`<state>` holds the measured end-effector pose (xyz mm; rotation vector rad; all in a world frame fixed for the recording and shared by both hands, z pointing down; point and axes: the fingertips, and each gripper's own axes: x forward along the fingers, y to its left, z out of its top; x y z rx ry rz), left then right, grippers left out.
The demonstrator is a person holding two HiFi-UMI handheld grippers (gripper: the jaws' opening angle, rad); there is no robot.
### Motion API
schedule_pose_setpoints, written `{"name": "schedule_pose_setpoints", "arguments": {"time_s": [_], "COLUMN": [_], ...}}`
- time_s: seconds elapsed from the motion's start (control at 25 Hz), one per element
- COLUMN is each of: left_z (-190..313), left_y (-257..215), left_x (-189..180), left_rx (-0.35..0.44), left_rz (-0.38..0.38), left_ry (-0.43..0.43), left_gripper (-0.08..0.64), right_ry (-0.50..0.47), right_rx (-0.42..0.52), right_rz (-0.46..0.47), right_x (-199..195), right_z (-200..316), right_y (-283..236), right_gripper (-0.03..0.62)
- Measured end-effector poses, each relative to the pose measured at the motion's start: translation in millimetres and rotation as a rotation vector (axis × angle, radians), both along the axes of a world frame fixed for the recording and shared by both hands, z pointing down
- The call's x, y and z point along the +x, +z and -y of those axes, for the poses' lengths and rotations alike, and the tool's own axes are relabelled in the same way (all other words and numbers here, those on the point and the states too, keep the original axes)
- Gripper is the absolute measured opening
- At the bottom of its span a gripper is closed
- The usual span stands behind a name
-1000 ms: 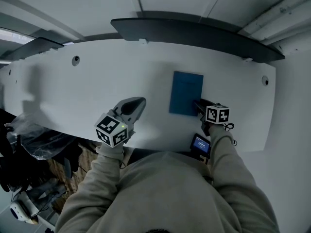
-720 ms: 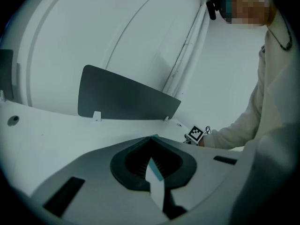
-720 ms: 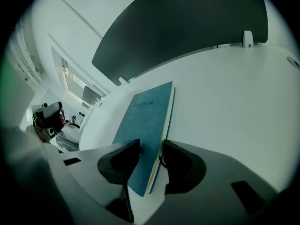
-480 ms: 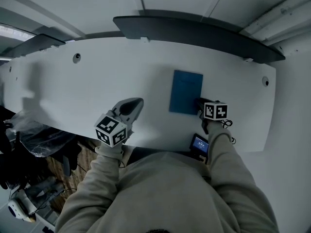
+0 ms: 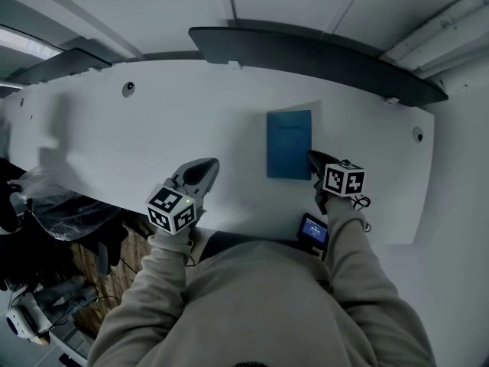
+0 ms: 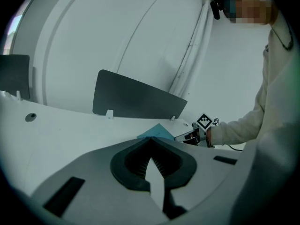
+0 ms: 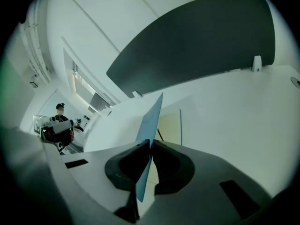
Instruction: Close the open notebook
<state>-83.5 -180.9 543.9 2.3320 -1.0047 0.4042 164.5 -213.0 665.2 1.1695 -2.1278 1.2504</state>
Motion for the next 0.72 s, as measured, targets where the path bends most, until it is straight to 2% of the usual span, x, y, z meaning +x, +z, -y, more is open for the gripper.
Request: {"name": "schedule_pose_setpoints", "arguments": {"time_s": [0.4, 0.56, 0.72], "left_z": [-3.5, -4.4, -10.4], "left_y": [-14.1, -19.8, -11.8], "left_x": [-16.7, -36.2, -61.5], "left_rx": [0.032, 0.039, 0.028], "left_rz": [-0.022, -0.035, -0.042], "left_ry": [-0.006, -0.018, -0.043], "left_gripper": [0.000, 0.000, 0.000], "right_ry": [-0.167, -0.219, -0.303], "right_rx": [0.130, 0.145, 0.131], "right_rz": [0.053, 0.147, 0.162], "right_x": [-86.0, -138.5, -189.7], "right_z": [-2.7, -9.1, -14.8], "right_y": [-64.2, -75.1, -62.3], "right_gripper": [0.041, 0.041, 0.051]}}
